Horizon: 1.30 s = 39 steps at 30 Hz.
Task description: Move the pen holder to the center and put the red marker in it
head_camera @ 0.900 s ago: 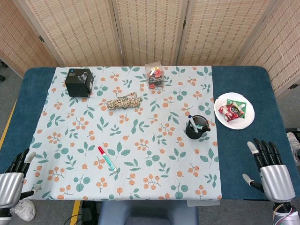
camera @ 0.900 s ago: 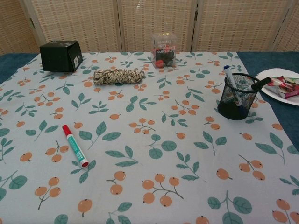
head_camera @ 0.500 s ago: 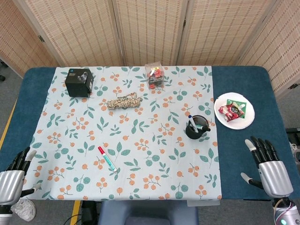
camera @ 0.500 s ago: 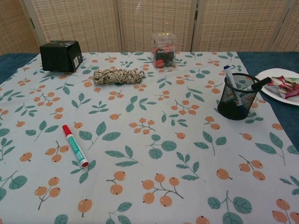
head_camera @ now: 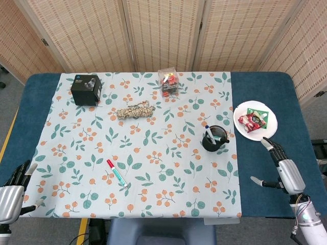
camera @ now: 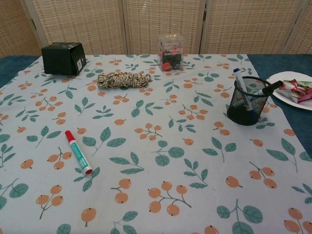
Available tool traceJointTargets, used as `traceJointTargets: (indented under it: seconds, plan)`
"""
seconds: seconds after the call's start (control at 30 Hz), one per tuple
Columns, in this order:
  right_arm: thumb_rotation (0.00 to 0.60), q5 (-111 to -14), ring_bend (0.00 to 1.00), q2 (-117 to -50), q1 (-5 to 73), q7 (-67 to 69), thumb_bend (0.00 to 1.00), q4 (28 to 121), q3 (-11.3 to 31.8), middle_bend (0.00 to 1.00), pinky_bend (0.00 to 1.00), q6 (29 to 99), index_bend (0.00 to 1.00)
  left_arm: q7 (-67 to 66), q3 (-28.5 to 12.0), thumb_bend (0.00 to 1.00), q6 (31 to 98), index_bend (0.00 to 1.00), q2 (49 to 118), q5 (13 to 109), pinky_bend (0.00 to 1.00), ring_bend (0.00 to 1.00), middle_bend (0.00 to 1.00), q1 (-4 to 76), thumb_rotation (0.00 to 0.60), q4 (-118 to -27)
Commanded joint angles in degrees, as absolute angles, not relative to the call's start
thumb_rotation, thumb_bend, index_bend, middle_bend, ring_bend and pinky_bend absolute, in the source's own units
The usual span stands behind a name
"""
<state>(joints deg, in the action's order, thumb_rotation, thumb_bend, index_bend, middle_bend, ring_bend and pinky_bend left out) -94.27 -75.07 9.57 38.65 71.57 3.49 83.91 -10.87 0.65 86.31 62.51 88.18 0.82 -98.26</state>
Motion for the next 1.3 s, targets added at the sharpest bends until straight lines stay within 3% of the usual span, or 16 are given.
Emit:
traceJointTargets:
  seconds: [0.03, 0.27, 0.7, 1.3]
  plan:
    - [0.600, -90.3, 0.00, -84.2, 12.7, 45.7, 0.00, 57.9, 5.7, 0.00, 0.00, 81.2, 0.00, -10.8, 0.7, 0.12, 86.3, 0.00, 62.5, 88.1, 0.36, 0.09, 0.00, 0.8, 0.600, -98.4]
    - [0.600, -87.4, 0.00, -89.9, 15.7, 54.6, 0.01, 50.0, 8.0, 0.00, 0.00, 78.4, 0.00, -10.8, 0.8, 0.12, 86.5, 0.00, 62.4, 88.1, 0.36, 0.09, 0.00, 0.7, 0.600, -98.3]
    - [0.600, -85.7, 0.00, -91.8, 20.3, 64.0, 0.01, 51.6, 8.0, 0.00, 0.00, 70.7, 0.00, -10.5, 0.8, 0.12, 86.7, 0.00, 62.4, 88.2, 0.36, 0.09, 0.00, 0.7, 0.600, -98.3]
    - [0.600, -85.6, 0.00, -99.1, 27.0, 68.1, 0.01, 44.4, 8.3, 0.00, 0.00, 65.2, 0.00, -9.6, 0.7, 0.12, 87.2, 0.00, 62.0, 88.2, 0.36, 0.09, 0.00, 0.6, 0.600, -98.2]
